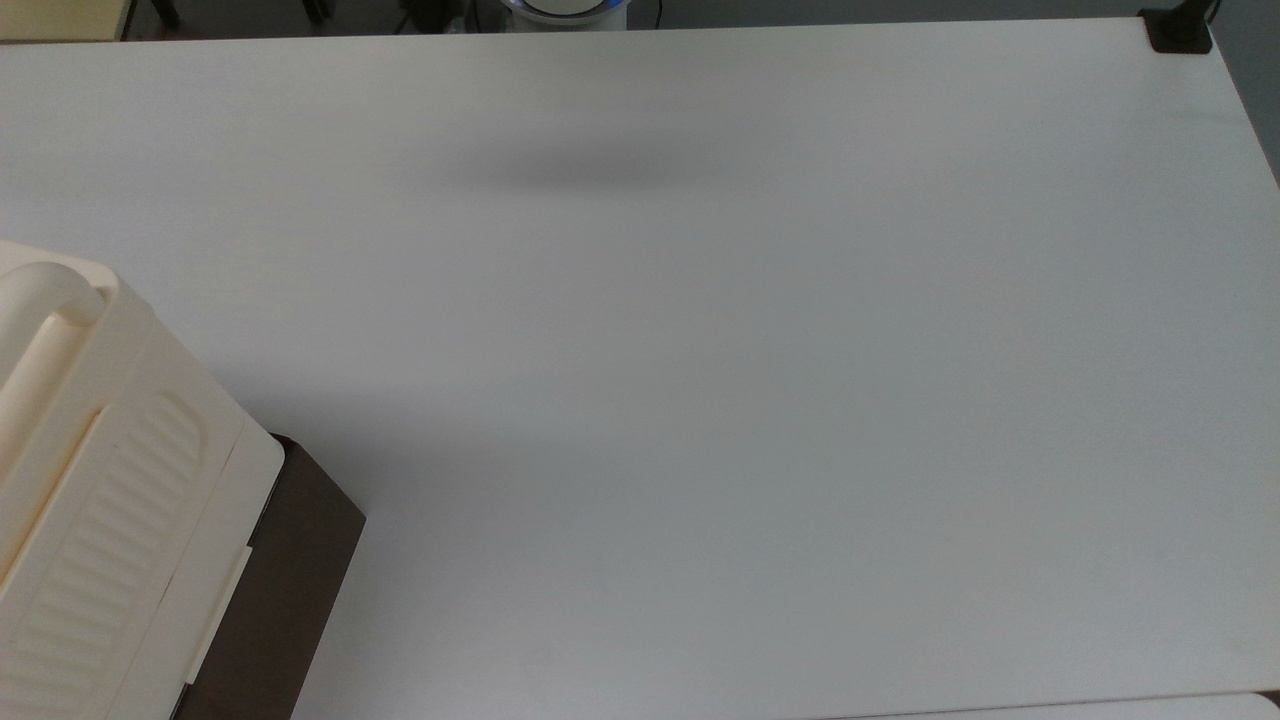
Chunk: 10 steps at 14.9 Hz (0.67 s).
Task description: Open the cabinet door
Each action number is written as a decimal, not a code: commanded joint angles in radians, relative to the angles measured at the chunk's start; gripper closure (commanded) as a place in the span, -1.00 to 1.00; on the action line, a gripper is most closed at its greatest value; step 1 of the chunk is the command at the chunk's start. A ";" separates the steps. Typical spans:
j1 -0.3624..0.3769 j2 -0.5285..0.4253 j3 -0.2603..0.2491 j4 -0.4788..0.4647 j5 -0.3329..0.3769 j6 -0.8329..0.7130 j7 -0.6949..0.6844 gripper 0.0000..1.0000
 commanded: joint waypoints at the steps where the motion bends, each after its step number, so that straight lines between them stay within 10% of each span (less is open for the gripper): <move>1: 0.006 -0.016 0.001 -0.025 0.015 0.020 0.009 -1.00; 10: 0.006 -0.016 0.001 -0.025 0.015 0.020 0.002 -1.00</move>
